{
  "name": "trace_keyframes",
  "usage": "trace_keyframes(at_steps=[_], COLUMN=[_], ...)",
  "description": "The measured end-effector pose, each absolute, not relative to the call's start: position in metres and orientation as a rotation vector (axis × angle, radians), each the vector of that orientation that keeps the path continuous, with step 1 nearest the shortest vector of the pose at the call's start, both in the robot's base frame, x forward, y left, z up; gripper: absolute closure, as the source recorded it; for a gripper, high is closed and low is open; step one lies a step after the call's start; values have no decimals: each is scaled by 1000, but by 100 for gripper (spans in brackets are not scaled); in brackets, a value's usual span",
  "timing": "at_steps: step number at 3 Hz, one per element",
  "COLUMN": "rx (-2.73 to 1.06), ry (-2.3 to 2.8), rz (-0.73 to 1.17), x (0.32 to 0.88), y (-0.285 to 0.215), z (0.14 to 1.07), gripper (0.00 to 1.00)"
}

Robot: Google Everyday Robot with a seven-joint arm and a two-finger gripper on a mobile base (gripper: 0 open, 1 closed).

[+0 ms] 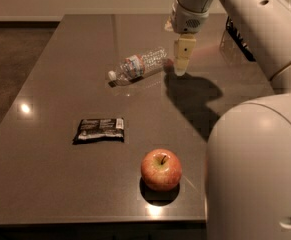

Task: Move water bottle near rxbar chocolate

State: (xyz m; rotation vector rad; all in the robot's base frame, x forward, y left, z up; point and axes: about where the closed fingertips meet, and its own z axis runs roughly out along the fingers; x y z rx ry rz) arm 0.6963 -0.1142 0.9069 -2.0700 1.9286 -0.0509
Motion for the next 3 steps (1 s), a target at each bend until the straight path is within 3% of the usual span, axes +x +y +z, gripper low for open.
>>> trace_keyframes(at_steps=[2,3], rx=[-2228,-2278], ry=[1825,1791], rz=[-46,-40], x=[722,725], y=[-76,-63], z=[882,875], gripper=[0,18])
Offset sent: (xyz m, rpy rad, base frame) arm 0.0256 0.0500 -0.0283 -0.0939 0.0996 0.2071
